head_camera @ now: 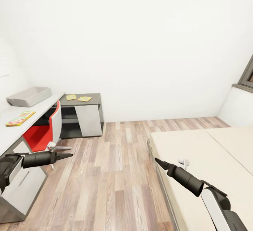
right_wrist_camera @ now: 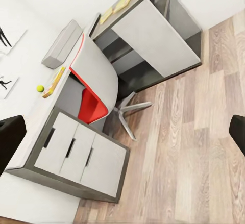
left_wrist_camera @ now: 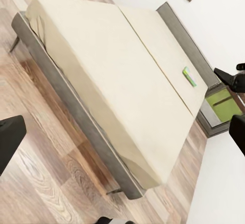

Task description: Put all the toys in the child's room - the three board games (two on the bed and one on the table), the two jigsaw puzzles on the table, and the tennis ball on the table - inside the toy box on the table in the child's room.

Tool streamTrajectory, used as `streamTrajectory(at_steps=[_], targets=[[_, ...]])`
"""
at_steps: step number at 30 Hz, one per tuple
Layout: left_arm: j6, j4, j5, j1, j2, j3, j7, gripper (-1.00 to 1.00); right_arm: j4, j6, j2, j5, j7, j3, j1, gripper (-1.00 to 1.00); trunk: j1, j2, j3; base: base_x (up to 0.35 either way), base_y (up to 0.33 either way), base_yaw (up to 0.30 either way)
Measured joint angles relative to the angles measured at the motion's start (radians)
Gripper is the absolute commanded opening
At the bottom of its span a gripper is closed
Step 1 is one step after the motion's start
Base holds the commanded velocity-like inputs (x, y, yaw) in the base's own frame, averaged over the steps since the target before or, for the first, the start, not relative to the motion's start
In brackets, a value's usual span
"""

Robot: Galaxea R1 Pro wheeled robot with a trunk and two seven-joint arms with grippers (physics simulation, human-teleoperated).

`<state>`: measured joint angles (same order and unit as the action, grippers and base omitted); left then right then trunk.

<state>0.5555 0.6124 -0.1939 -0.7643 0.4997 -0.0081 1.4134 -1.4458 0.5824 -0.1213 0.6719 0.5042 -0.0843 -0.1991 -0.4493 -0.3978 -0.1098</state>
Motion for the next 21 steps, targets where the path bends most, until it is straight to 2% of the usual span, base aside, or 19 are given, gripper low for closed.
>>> streamTrajectory(at_steps=[14,21], targets=[[0.0,0.0,0.0,0.0,-0.001,0.0,0.001,1.0,0.0,-0.002,-0.001,0.0,0.003,-0.001,0.0,1.0,0.0,0.0,0.016,-0.057,-0.036,0.217],[0.0,0.0,0.0,0.0,-0.001,0.0,0.001,1.0,0.0,-0.004,-0.001,0.0,0.006,-0.002,0.0,1.0,0.0,0.0,0.02,-0.095,-0.002,0.063]])
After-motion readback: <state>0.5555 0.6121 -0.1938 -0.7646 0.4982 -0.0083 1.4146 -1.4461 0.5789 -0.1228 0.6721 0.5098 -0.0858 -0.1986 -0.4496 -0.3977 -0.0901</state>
